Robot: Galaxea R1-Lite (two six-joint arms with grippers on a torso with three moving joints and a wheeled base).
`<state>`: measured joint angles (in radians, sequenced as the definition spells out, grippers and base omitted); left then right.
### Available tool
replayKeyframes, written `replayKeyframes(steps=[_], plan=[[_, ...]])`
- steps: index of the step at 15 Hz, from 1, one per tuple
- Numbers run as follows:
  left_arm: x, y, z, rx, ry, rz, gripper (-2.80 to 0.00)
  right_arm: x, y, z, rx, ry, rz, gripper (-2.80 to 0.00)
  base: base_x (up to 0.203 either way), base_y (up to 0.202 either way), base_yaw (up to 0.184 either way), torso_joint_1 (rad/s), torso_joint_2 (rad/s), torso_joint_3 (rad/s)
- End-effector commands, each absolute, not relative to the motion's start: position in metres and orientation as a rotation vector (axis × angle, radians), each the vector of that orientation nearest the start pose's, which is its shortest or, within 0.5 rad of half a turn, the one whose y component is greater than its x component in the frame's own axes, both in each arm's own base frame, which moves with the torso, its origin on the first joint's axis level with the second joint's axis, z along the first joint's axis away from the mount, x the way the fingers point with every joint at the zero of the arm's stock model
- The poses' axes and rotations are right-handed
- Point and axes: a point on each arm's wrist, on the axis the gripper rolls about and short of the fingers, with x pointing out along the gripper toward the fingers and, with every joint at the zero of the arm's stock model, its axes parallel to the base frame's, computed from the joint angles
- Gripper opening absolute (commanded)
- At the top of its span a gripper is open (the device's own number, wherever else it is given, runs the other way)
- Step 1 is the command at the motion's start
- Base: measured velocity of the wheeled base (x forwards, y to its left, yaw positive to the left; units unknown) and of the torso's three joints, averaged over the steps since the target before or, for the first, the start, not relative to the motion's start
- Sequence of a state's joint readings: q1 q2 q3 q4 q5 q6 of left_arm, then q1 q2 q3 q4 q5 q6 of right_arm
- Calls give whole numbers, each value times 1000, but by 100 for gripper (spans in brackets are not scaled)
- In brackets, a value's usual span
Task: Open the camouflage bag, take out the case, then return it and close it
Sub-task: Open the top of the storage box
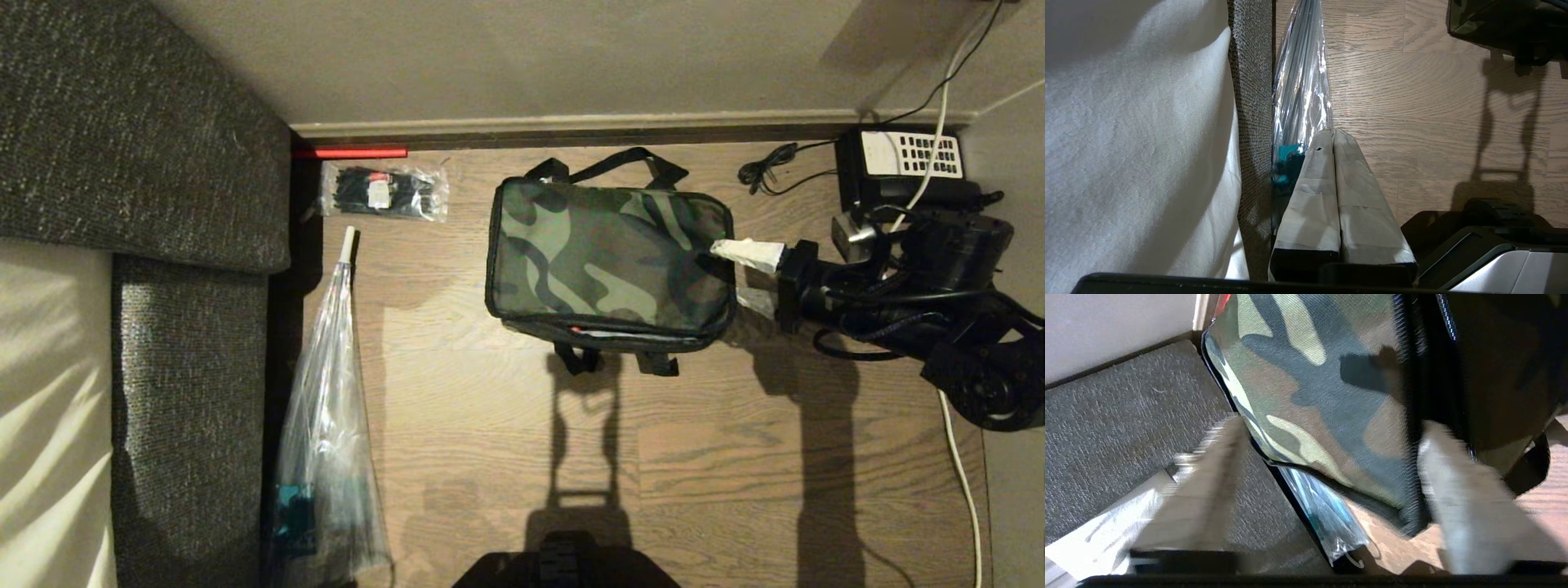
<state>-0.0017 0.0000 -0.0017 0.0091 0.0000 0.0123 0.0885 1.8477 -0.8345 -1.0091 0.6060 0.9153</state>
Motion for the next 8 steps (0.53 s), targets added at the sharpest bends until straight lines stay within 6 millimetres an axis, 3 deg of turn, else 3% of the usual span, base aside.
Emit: replayKeyframes(steps=[1, 8], plan=[[-23, 0, 75, 12, 8, -2, -280, 336, 43, 186, 874, 300, 659, -280, 0, 0, 0, 0, 0, 0], [-23, 0, 75, 12, 8, -2, -280, 337, 43, 198, 860, 261, 678, -280, 0, 0, 0, 0, 0, 0]])
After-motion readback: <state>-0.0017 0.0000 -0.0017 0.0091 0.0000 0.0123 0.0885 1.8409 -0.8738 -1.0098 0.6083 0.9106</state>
